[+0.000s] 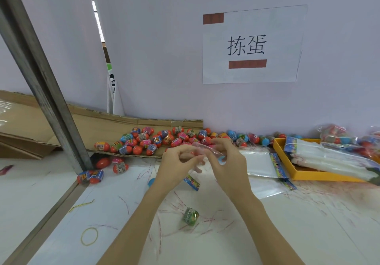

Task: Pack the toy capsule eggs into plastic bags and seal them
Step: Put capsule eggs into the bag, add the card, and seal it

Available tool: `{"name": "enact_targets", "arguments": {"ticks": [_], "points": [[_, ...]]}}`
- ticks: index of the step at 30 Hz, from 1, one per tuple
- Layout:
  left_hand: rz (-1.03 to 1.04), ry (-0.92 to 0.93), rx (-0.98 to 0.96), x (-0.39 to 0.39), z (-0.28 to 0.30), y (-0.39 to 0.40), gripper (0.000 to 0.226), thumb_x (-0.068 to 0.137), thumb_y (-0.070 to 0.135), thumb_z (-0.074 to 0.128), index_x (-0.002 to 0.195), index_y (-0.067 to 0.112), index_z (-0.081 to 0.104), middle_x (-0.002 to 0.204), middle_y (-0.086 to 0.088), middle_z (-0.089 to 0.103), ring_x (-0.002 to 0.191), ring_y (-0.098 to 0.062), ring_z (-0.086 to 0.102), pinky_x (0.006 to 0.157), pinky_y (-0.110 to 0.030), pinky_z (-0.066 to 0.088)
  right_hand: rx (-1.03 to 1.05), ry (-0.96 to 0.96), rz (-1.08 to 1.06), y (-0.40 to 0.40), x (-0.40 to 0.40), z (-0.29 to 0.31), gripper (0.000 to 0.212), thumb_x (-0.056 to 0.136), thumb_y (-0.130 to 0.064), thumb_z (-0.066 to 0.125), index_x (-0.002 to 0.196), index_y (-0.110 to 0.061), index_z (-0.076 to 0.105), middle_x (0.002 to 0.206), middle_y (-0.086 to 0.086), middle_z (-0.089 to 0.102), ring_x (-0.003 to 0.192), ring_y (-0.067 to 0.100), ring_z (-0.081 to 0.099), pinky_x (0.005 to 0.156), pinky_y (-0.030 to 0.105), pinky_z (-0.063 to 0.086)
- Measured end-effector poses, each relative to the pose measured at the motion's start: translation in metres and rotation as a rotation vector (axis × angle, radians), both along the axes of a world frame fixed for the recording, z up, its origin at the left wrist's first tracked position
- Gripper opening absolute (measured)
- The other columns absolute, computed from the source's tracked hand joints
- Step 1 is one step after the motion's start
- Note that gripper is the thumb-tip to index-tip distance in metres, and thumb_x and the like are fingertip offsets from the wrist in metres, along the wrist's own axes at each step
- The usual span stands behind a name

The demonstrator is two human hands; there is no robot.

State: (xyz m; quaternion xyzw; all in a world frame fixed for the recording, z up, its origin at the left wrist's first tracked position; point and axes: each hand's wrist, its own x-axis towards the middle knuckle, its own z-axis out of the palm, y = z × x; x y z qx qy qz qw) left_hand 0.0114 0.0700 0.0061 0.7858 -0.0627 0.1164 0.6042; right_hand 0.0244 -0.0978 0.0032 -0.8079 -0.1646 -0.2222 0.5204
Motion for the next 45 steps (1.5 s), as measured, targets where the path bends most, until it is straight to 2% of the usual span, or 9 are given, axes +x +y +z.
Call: {"name": "enact_targets", "arguments": {"ticks": [5, 10, 15, 20, 25, 32, 38, 42, 45], "points": [[0.074, 0.017, 0.053, 0.000, -0.001, 0.000, 0.039, 0.084, 0.026, 0.088, 0.110, 0.021, 0.059, 0.079, 0.002, 0.080, 0.070, -0.019, 0.078, 0.074, -0.017, 0.058, 0.070, 0.039, -0.019, -0.002, 0.002, -0.001, 0.024, 0.102, -0.014, 0.064, 0.125, -0.018, 0.067, 0.107, -0.008, 0.072, 0.097, -0.001, 0.065, 0.085, 0.016, 0.053], [0.048, -0.014, 0.052, 0.000, 0.000, 0.002, 0.024, 0.083, 0.025, 0.089, 0.091, 0.009, 0.073, 0.073, -0.003, 0.078, 0.066, -0.024, 0.076, 0.066, -0.030, 0.061, 0.292, 0.111, 0.004, -0.004, 0.002, 0.005, 0.034, 0.093, -0.017, 0.076, 0.126, -0.022, 0.068, 0.112, -0.011, 0.072, 0.096, 0.003, 0.071, 0.085, 0.016, 0.055], [0.051, -0.065, 0.066, 0.001, 0.000, 0.003, 0.013, 0.088, 0.022, 0.085, 0.096, 0.020, 0.076, 0.085, 0.003, 0.080, 0.080, -0.018, 0.077, 0.077, -0.035, 0.064, 0.512, 0.251, 0.069, -0.006, 0.002, 0.008, 0.028, 0.090, -0.017, 0.081, 0.115, -0.026, 0.074, 0.109, -0.010, 0.077, 0.096, 0.008, 0.074, 0.089, 0.033, 0.062], [0.007, -0.094, 0.101, 0.002, -0.001, 0.005, 0.028, 0.097, 0.004, 0.071, 0.117, 0.022, 0.080, 0.105, 0.012, 0.080, 0.094, -0.007, 0.075, 0.083, -0.018, 0.057, 0.382, 0.163, 0.015, -0.009, 0.003, 0.008, 0.029, 0.091, -0.014, 0.079, 0.119, -0.021, 0.073, 0.117, 0.000, 0.073, 0.100, 0.011, 0.072, 0.096, 0.044, 0.059], [-0.026, -0.089, 0.205, 0.004, -0.005, 0.007, 0.041, 0.103, -0.001, 0.059, 0.128, 0.027, 0.075, 0.101, 0.007, 0.079, 0.084, -0.016, 0.075, 0.079, -0.026, 0.061, 0.326, 0.146, 0.032, -0.008, 0.000, 0.008, 0.044, 0.088, -0.023, 0.083, 0.129, -0.019, 0.069, 0.123, -0.001, 0.072, 0.106, 0.004, 0.071, 0.098, 0.037, 0.058], [0.079, -0.072, 0.138, 0.003, -0.007, 0.003, 0.003, 0.093, 0.023, 0.079, 0.092, 0.021, 0.082, 0.082, 0.008, 0.077, 0.075, -0.009, 0.072, 0.072, -0.022, 0.057, 0.375, 0.188, 0.059, -0.005, 0.000, 0.007, 0.033, 0.087, -0.015, 0.083, 0.117, -0.019, 0.072, 0.113, 0.005, 0.075, 0.098, 0.007, 0.074, 0.096, 0.037, 0.059], [0.236, -0.052, 0.132, 0.006, -0.009, 0.005, 0.037, 0.085, 0.038, 0.084, 0.073, 0.009, 0.065, 0.060, -0.003, 0.062, 0.050, -0.005, 0.056, 0.053, -0.015, 0.050, 0.512, 0.355, 0.083, -0.006, 0.003, 0.006, 0.027, 0.082, -0.025, 0.088, 0.108, -0.024, 0.078, 0.095, -0.009, 0.079, 0.090, 0.007, 0.074, 0.070, 0.016, 0.057], [0.224, -0.091, 0.111, 0.005, -0.007, 0.009, 0.040, 0.083, 0.040, 0.086, 0.070, 0.009, 0.064, 0.058, -0.006, 0.061, 0.050, -0.016, 0.055, 0.054, -0.025, 0.052, 0.643, 0.548, 0.222, -0.009, 0.002, 0.008, 0.038, 0.080, -0.026, 0.087, 0.115, -0.016, 0.076, 0.105, -0.002, 0.079, 0.102, 0.012, 0.074, 0.085, 0.022, 0.058], [0.212, -0.139, 0.138, 0.003, -0.004, 0.007, 0.040, 0.075, 0.056, 0.080, 0.075, 0.017, 0.071, 0.064, -0.001, 0.065, 0.060, -0.023, 0.060, 0.059, -0.028, 0.053, 0.749, 0.664, 0.284, -0.009, -0.001, 0.009, 0.036, 0.084, -0.021, 0.085, 0.115, -0.007, 0.074, 0.103, 0.010, 0.079, 0.099, 0.021, 0.077, 0.088, 0.028, 0.060]]}}
